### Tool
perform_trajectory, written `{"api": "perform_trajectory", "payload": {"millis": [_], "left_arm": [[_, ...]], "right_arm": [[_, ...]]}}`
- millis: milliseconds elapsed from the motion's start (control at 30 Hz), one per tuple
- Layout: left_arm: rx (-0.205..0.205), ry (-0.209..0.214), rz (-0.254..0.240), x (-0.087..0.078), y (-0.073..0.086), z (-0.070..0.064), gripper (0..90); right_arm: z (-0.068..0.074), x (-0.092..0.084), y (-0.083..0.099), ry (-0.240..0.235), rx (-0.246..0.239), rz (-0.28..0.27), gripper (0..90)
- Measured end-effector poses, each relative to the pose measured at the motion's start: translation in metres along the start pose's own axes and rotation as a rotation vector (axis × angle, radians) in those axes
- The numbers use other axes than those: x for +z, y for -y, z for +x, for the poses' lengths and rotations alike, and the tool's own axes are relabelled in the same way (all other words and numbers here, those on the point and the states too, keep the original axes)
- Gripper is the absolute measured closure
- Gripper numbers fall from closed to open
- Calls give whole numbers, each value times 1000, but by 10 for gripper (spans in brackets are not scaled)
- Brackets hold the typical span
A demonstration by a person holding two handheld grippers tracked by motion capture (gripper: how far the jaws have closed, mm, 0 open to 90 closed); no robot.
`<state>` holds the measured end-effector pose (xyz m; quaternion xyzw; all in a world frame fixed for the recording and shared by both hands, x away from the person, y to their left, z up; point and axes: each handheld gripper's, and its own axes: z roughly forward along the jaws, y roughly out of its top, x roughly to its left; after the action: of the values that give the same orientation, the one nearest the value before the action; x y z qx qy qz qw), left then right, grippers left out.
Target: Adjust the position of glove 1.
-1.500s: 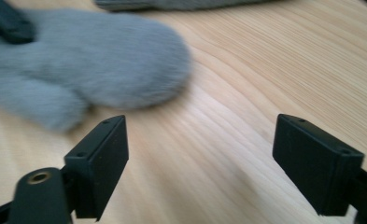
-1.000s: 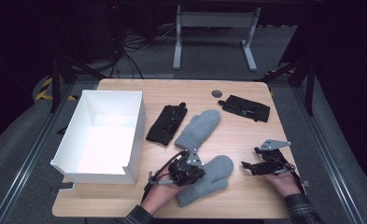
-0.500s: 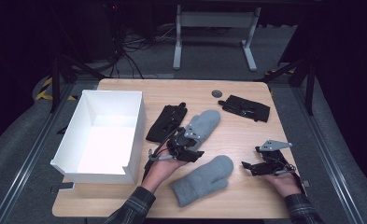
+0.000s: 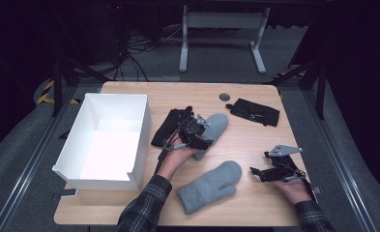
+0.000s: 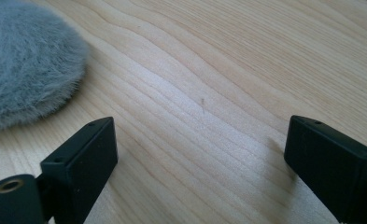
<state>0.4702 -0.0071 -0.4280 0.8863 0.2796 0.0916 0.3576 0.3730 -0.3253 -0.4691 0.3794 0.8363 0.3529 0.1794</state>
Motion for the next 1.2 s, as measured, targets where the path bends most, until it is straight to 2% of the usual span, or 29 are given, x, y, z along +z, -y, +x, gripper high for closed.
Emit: {"api": "perform_trajectory", "payload": {"millis": [67,167,267,367,600,833,1067,1200], "left_arm": [[-7,4,16,10,1,4,501],[0,2,33,17,3,5,633],[3,6,37,16,3,5,788],[-8,12,38,12,2,6,851],[11,20,26,-13,5,-2,869],[25,41,0,-38,28,-21,870],[89,61,35,-55,49,-38,868],[92,97,45,-59,59,-44,852]], "right_arm": [[0,0,0,-2,1,-1,100],[0,0,0,-3,-1,-1,100],[0,0,0,-2,-1,-1,100],[0,0,0,-2,-1,0,100],[0,0,0,-3,-1,0,100],[0,1,0,-1,1,-1,102],[0,1,0,0,2,-1,102],[0,1,0,0,2,-1,102]]}}
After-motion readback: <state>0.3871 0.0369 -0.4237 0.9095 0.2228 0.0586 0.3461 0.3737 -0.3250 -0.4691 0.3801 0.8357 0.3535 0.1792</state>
